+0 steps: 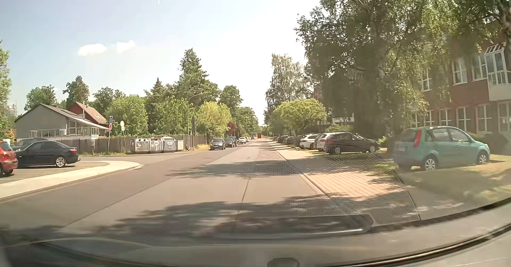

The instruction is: Follow the waypoints while adhering to traffic rules and regulations

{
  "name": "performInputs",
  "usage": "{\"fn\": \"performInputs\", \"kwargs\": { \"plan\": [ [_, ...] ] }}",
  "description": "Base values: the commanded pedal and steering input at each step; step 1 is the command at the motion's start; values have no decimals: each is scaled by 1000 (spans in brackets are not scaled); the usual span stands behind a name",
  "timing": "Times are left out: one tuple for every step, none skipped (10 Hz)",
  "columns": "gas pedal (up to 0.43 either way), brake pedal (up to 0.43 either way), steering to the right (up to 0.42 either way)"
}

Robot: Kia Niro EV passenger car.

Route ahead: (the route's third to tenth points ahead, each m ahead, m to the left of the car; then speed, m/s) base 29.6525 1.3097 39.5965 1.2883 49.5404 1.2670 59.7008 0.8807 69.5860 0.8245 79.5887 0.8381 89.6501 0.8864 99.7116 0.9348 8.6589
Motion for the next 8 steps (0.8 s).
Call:
{"fn": "performInputs", "kwargs": {
  "plan": [
    [67,0,-4],
    [67,0,-4],
    [67,0,0],
    [67,0,3],
    [67,0,4],
    [67,0,4],
    [67,0,5],
    [67,0,5]
  ]
}}
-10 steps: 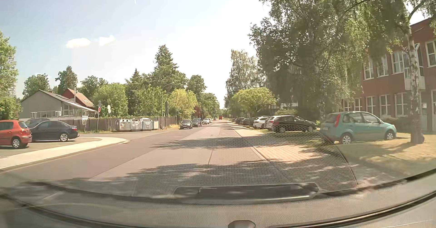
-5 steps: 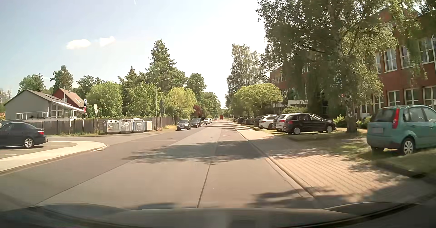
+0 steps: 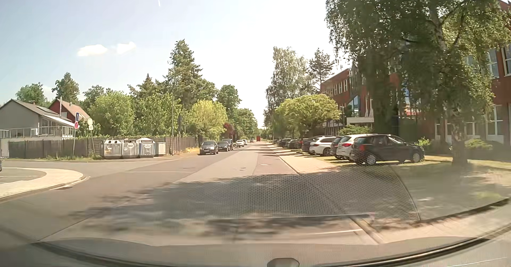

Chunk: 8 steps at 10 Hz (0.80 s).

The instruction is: Follow the waypoints while adhering to traffic rules and regulations

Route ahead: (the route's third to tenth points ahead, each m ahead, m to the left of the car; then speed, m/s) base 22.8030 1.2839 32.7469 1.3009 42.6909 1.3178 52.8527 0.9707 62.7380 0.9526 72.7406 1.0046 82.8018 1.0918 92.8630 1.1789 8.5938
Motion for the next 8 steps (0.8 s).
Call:
{"fn": "performInputs", "kwargs": {
  "plan": [
    [67,0,5],
    [67,0,4],
    [67,0,5],
    [67,0,5],
    [67,0,4],
    [67,0,3],
    [67,0,1],
    [67,0,-2]
  ]
}}
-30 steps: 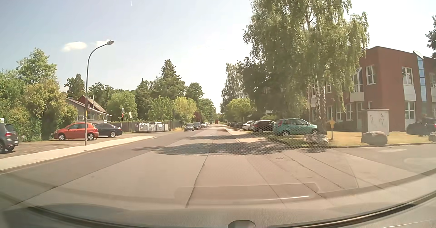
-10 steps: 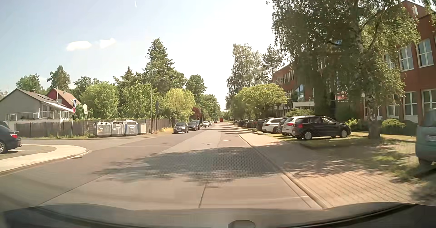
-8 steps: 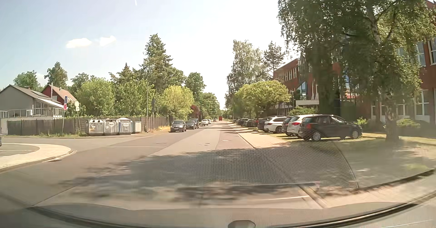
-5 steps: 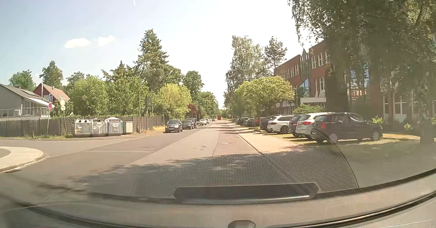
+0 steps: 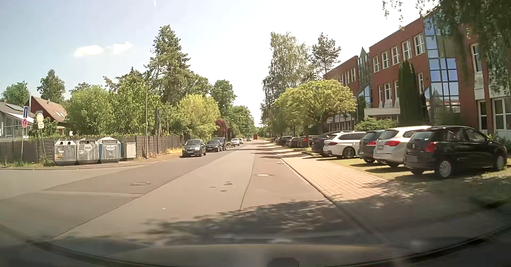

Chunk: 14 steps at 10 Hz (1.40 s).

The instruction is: Follow the waypoints while adhering to traffic rules and regulations

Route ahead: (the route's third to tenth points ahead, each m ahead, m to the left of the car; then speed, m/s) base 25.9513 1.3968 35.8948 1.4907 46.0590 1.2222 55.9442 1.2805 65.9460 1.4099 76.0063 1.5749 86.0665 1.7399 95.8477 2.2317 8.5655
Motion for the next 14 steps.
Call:
{"fn": "performInputs", "kwargs": {
  "plan": [
    [67,0,-3],
    [67,0,-3],
    [67,0,-3],
    [67,0,-3],
    [67,0,-3],
    [67,0,-5],
    [67,0,-6],
    [59,0,-5],
    [59,0,-4],
    [59,0,-4],
    [59,0,-4],
    [59,0,-3],
    [59,0,-2],
    [59,0,-2]
  ]
}}
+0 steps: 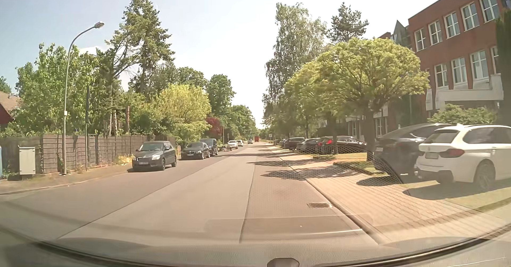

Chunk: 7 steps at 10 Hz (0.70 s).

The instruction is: Follow the waypoints while adhering to traffic rules and regulations

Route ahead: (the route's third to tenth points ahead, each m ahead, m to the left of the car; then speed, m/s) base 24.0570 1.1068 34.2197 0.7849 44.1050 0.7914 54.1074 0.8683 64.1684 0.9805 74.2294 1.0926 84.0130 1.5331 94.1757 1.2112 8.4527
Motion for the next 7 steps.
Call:
{"fn": "performInputs", "kwargs": {
  "plan": [
    [59,0,0],
    [59,0,2],
    [59,0,3],
    [59,0,1],
    [59,0,1],
    [59,0,1],
    [59,0,1]
  ]
}}
